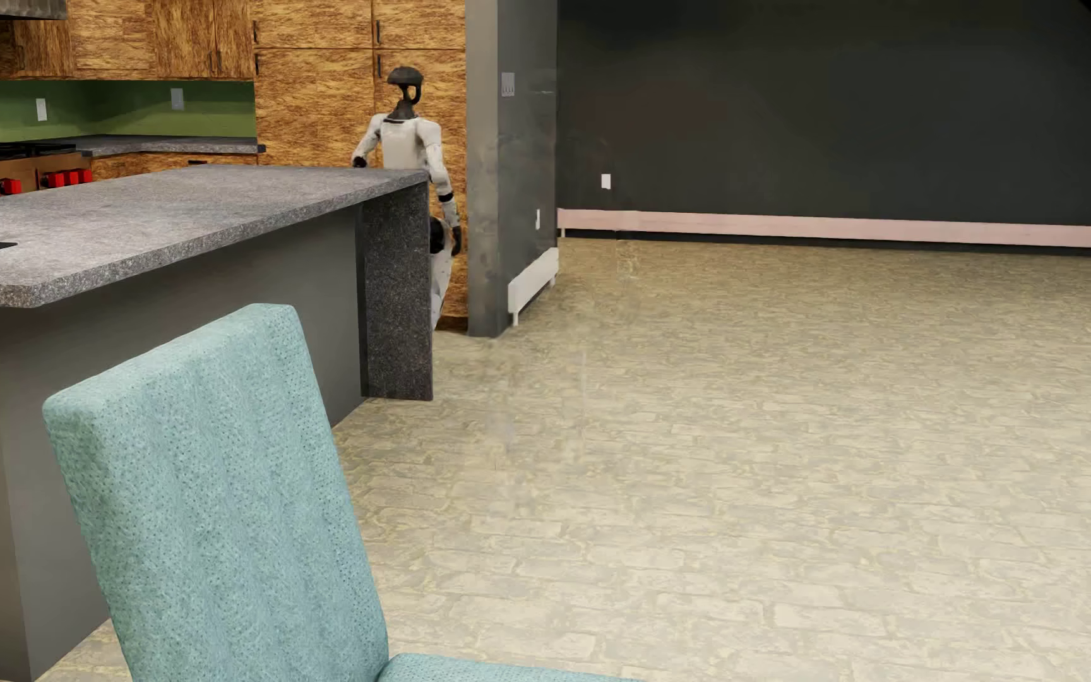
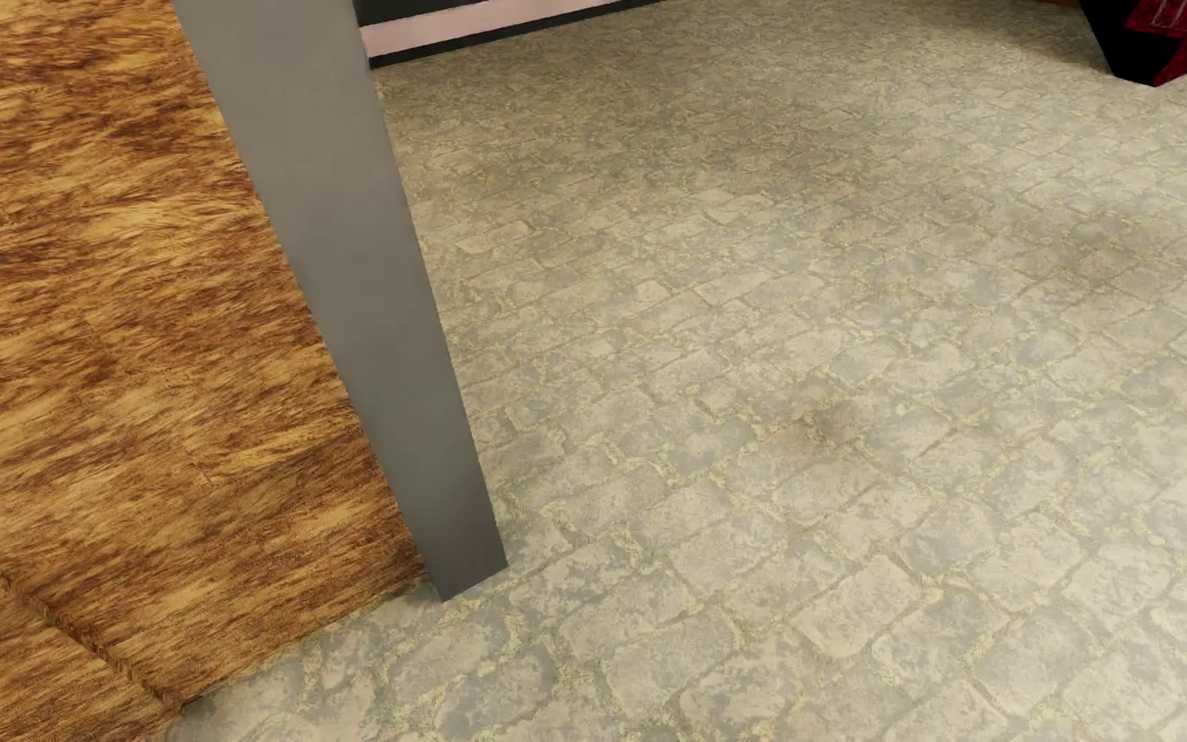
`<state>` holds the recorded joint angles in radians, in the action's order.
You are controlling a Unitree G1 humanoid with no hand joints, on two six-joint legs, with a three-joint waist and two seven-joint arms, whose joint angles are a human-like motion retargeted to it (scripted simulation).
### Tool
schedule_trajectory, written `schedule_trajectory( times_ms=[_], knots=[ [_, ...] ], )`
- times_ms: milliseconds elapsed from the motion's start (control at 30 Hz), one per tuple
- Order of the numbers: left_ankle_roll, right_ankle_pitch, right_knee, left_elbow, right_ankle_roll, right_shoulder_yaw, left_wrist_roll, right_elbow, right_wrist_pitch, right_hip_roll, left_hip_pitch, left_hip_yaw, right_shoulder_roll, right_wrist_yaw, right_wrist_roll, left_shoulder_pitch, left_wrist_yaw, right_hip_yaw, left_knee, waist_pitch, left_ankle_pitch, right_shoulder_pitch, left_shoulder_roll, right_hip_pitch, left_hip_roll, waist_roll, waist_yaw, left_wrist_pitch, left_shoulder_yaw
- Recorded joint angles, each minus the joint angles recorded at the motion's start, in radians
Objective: Approach the chair
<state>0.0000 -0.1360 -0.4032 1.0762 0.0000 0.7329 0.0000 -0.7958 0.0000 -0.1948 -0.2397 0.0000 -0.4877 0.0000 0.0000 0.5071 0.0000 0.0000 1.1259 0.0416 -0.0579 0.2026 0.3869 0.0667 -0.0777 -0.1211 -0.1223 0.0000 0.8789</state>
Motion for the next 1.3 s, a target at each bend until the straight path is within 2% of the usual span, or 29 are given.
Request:
schedule_trajectory(
  times_ms=[33, 67, 167, 233, 267, 300, 367, 400, 433, 467, 500, 533, 567, 633, 667, 700, 733, 767, 833, 900, 967, 1000, 1033, 1100, 1133, 1167, 1200, 1300],
  knots=[
    [0.000, -0.034, 0.009, -0.013, 0.000, -0.058, 0.000, 0.051, 0.000, 0.007, -0.023, 0.000, 0.002, 0.000, 0.000, -0.002, 0.000, 0.000, -0.150, 0.014, 0.002, -0.013, -0.002, 0.053, 0.019, 0.008, -0.010, 0.000, -0.028],
    [0.000, -0.056, 0.017, -0.024, 0.000, -0.101, 0.000, 0.099, 0.000, 0.009, -0.031, 0.000, 0.004, 0.000, 0.000, -0.016, 0.000, 0.000, -0.317, 0.027, 0.053, -0.024, -0.001, 0.099, 0.028, 0.010, -0.013, 0.000, -0.043],
    [0.000, -0.097, 0.020, -0.081, 0.000, -0.143, 0.000, 0.172, 0.000, 0.023, -0.059, 0.000, 0.016, 0.000, 0.000, -0.052, 0.000, 0.000, -0.646, 0.038, 0.263, -0.025, 0.019, 0.201, 0.028, 0.018, 0.023, 0.000, -0.187],
    [0.000, -0.084, 0.021, -0.112, 0.000, -0.101, 0.000, 0.143, 0.000, 0.054, -0.054, 0.000, 0.021, 0.000, 0.000, -0.075, 0.000, 0.000, -0.637, 0.053, 0.292, 0.015, 0.045, 0.286, 0.028, 0.031, 0.038, 0.000, -0.280],
    [0.000, -0.057, 0.018, -0.116, 0.000, -0.058, 0.000, 0.101, 0.000, 0.066, -0.055, 0.000, 0.018, 0.000, 0.000, -0.085, 0.000, 0.000, -0.603, 0.039, 0.336, 0.044, 0.055, 0.306, 0.025, 0.031, 0.040, 0.000, -0.317],
    [0.000, 0.000, 0.010, -0.109, 0.000, 0.000, 0.000, 0.032, 0.000, 0.095, -0.042, 0.000, 0.020, 0.000, 0.000, -0.094, 0.000, 0.000, -0.562, 0.030, 0.353, 0.076, 0.063, 0.329, 0.036, 0.046, 0.043, 0.000, -0.330],
    [0.000, 0.215, -0.180, -0.071, 0.000, 0.163, 0.000, -0.131, 0.000, 0.146, 0.036, 0.000, 0.027, 0.000, 0.000, -0.124, 0.000, 0.000, -0.516, 0.018, 0.255, 0.127, 0.077, 0.241, 0.046, 0.076, 0.048, 0.000, -0.310],
    [0.000, 0.317, -0.385, -0.069, 0.000, 0.267, 0.000, -0.178, 0.000, 0.162, 0.062, 0.000, 0.019, 0.000, 0.000, -0.139, 0.000, 0.000, -0.513, -0.001, 0.189, 0.129, 0.080, 0.086, 0.045, 0.088, 0.041, 0.000, -0.314],
    [0.000, 0.368, -0.600, -0.090, 0.000, 0.346, 0.000, -0.196, 0.000, 0.150, 0.090, 0.000, 0.006, 0.000, 0.000, -0.147, 0.000, 0.000, -0.520, -0.001, 0.136, 0.117, 0.089, -0.067, 0.047, 0.101, 0.070, 0.000, -0.318],
    [0.000, 0.367, -0.745, -0.103, 0.000, 0.327, 0.000, -0.186, 0.000, 0.119, 0.096, 0.000, -0.008, 0.000, 0.000, -0.158, 0.000, 0.000, -0.528, -0.014, 0.098, 0.120, 0.090, -0.210, 0.039, 0.096, 0.118, 0.000, -0.328],
    [0.000, 0.353, -0.791, -0.112, 0.000, 0.276, 0.000, -0.158, 0.000, 0.084, 0.115, 0.000, -0.021, 0.000, 0.000, -0.171, 0.000, 0.000, -0.543, -0.021, 0.070, 0.135, 0.090, -0.323, 0.029, 0.083, 0.163, 0.000, -0.328],
    [0.000, 0.341, -0.739, -0.122, 0.000, 0.223, 0.000, -0.125, 0.000, 0.051, 0.159, 0.000, -0.030, 0.000, 0.000, -0.182, 0.000, 0.000, -0.562, -0.020, 0.048, 0.155, 0.094, -0.394, 0.022, 0.073, 0.194, 0.000, -0.326],
    [0.000, 0.373, -0.602, -0.138, 0.000, 0.178, 0.000, -0.097, 0.000, 0.027, 0.221, 0.000, -0.030, 0.000, 0.000, -0.186, 0.000, 0.000, -0.591, -0.014, 0.030, 0.172, 0.098, -0.431, 0.024, 0.068, 0.224, 0.000, -0.348],
    [0.000, 0.515, -0.250, -0.170, 0.000, 0.108, 0.000, -0.059, 0.000, 0.037, 0.360, 0.000, -0.006, 0.000, 0.000, -0.174, 0.000, 0.000, -0.641, 0.020, -0.011, 0.207, 0.109, -0.406, 0.070, 0.093, 0.282, 0.000, -0.408],
    [0.000, 0.514, -0.122, -0.178, 0.000, 0.103, 0.000, -0.050, 0.000, 0.041, 0.399, 0.000, 0.014, 0.000, 0.000, -0.178, 0.000, 0.000, -0.644, 0.028, -0.037, 0.217, 0.115, -0.392, 0.089, 0.107, 0.305, 0.000, -0.420],
    [0.000, 0.398, -0.049, -0.181, 0.000, 0.111, 0.000, -0.044, 0.000, 0.040, 0.433, 0.000, 0.036, 0.000, 0.000, -0.188, 0.000, 0.000, -0.648, 0.030, -0.061, 0.226, 0.118, -0.379, 0.109, 0.117, 0.316, 0.000, -0.419],
    [0.000, 0.234, -0.045, -0.186, 0.000, 0.131, 0.000, -0.040, 0.000, 0.038, 0.468, 0.000, 0.054, 0.000, 0.000, -0.195, 0.000, 0.000, -0.646, 0.030, -0.079, 0.234, 0.117, -0.362, 0.125, 0.120, 0.316, 0.000, -0.420],
    [0.000, 0.202, -0.064, -0.196, 0.000, 0.149, 0.000, -0.036, 0.000, 0.039, 0.497, 0.000, 0.065, 0.000, 0.000, -0.190, 0.000, 0.000, -0.637, 0.023, -0.089, 0.244, 0.110, -0.356, 0.135, 0.118, 0.311, 0.000, -0.427],
    [0.000, 0.213, -0.079, -0.221, 0.000, 0.170, 0.000, -0.045, 0.000, 0.033, 0.513, 0.000, 0.076, 0.000, 0.000, -0.146, 0.000, 0.000, -0.596, -0.023, -0.079, 0.262, 0.088, -0.351, 0.126, 0.093, 0.315, 0.000, -0.442],
    [0.000, 0.254, -0.059, -0.172, 0.000, 0.201, 0.000, -0.097, 0.000, -0.017, 0.453, 0.000, 0.073, 0.000, 0.000, -0.123, 0.000, 0.000, -0.426, -0.047, 0.034, 0.237, 0.056, -0.324, 0.064, 0.041, 0.285, 0.000, -0.369],
    [0.000, 0.069, -0.072, -0.129, 0.000, 0.183, 0.000, -0.092, 0.000, -0.031, 0.255, 0.000, 0.044, 0.000, 0.000, -0.104, 0.000, 0.000, -0.077, -0.067, 0.232, 0.181, 0.039, -0.265, -0.030, 0.017, 0.217, 0.000, -0.271],
    [0.000, 0.024, -0.065, -0.107, 0.000, 0.150, 0.000, -0.081, 0.000, -0.038, 0.179, 0.000, 0.033, 0.000, 0.000, -0.098, 0.000, 0.000, 0.053, -0.057, 0.235, 0.139, 0.036, -0.220, -0.054, 0.020, 0.166, 0.000, -0.221],
    [0.000, -0.003, -0.053, -0.079, 0.000, 0.086, 0.000, -0.059, 0.000, -0.035, 0.134, 0.000, 0.026, 0.000, 0.000, -0.089, 0.000, 0.000, 0.112, -0.037, 0.164, 0.101, 0.030, -0.161, -0.063, 0.032, 0.131, 0.000, -0.177],
    [0.000, -0.043, -0.028, -0.051, 0.000, -0.077, 0.000, 0.039, 0.000, -0.022, 0.054, 0.000, 0.012, 0.000, 0.000, -0.062, 0.000, 0.000, 0.038, -0.008, 0.009, 0.051, 0.025, -0.049, -0.037, 0.051, 0.094, 0.000, -0.118],
    [0.000, -0.048, -0.016, -0.052, 0.000, -0.152, 0.000, 0.102, 0.000, -0.016, 0.010, 0.000, 0.006, 0.000, 0.000, -0.057, 0.000, 0.000, -0.064, -0.001, -0.025, 0.034, 0.024, -0.017, -0.008, 0.052, 0.072, 0.000, -0.109],
    [0.000, -0.044, -0.003, -0.054, 0.000, -0.201, 0.000, 0.152, 0.000, -0.008, -0.018, 0.000, 0.003, 0.000, 0.000, -0.056, 0.000, 0.000, -0.190, 0.007, -0.008, 0.015, 0.024, 0.008, 0.019, 0.054, 0.043, 0.000, -0.116],
    [0.000, -0.042, 0.007, -0.058, 0.000, -0.212, 0.000, 0.175, 0.000, 0.002, -0.026, 0.000, 0.003, 0.000, 0.000, -0.056, 0.000, 0.000, -0.321, 0.019, 0.052, -0.010, 0.028, 0.042, 0.038, 0.056, 0.019, 0.000, -0.134],
    [0.000, -0.047, 0.023, -0.081, 0.000, -0.156, 0.000, 0.138, 0.000, 0.025, -0.062, 0.000, 0.023, 0.000, 0.000, -0.080, 0.000, 0.000, -0.579, 0.041, 0.214, -0.057, 0.057, 0.125, 0.075, 0.057, 0.010, 0.000, -0.200]
  ],
)
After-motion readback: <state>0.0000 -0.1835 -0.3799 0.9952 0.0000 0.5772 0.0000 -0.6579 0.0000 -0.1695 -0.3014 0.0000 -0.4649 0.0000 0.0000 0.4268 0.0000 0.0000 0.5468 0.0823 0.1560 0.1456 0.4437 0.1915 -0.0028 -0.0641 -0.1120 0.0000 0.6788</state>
